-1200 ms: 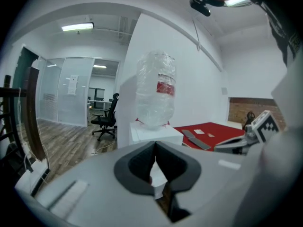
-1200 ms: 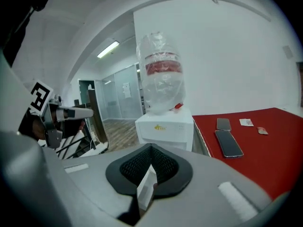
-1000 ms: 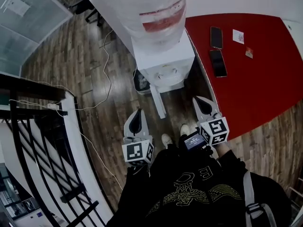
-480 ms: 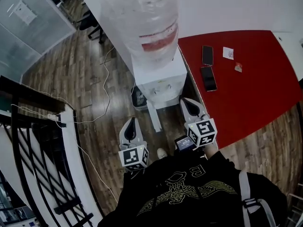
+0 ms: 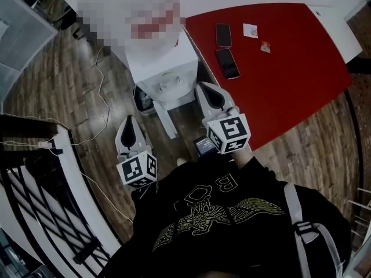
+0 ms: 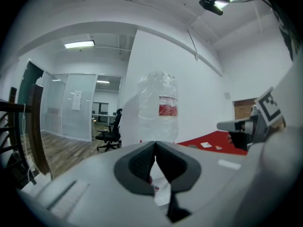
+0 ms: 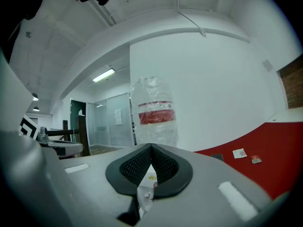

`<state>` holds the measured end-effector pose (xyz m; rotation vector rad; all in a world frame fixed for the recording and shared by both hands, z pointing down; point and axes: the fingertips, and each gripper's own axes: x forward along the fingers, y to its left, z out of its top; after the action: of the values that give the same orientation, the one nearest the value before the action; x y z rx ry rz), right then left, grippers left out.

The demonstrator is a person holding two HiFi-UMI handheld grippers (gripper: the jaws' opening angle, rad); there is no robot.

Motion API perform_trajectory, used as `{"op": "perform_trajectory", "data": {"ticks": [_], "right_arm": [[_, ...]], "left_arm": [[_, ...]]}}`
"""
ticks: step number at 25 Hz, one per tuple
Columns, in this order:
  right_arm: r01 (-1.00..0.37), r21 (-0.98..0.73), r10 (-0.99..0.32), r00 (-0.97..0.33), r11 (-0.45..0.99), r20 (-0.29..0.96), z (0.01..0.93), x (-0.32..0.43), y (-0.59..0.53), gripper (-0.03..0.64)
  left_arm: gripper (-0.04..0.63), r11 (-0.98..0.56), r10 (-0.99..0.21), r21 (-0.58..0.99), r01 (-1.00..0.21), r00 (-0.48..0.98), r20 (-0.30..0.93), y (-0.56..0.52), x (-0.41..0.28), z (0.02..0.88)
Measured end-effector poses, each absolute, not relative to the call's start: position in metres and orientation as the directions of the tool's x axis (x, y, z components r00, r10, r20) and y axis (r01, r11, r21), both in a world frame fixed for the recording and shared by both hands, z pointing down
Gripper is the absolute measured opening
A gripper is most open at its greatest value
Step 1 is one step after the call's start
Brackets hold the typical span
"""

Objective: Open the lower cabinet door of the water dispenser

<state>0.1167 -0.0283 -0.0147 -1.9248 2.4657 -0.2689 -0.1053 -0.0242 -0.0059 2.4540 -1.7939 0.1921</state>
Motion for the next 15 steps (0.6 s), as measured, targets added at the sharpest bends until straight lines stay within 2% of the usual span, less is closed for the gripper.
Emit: {"op": "perform_trajectory", "data": {"ticks": [10, 15], "right_arm": [[-0.968, -0.162, -0.981, -0.186, 0.191, -0.045, -0.053, 0.135, -0.010, -0.002], [-0.971, -0.120, -0.978, -0.201, 0.205, -0.046, -0.060, 0.126, -0.008, 0.000]], "left_arm": [[0.008, -0.348, -0.933, 0.012, -0.938, 0.347, 0.095, -0.021, -0.093, -0.024], [0.008, -0.368, -0.928, 0.009, -0.930, 0.368, 0.062, -0.017, -0.088, -0.037]]}}
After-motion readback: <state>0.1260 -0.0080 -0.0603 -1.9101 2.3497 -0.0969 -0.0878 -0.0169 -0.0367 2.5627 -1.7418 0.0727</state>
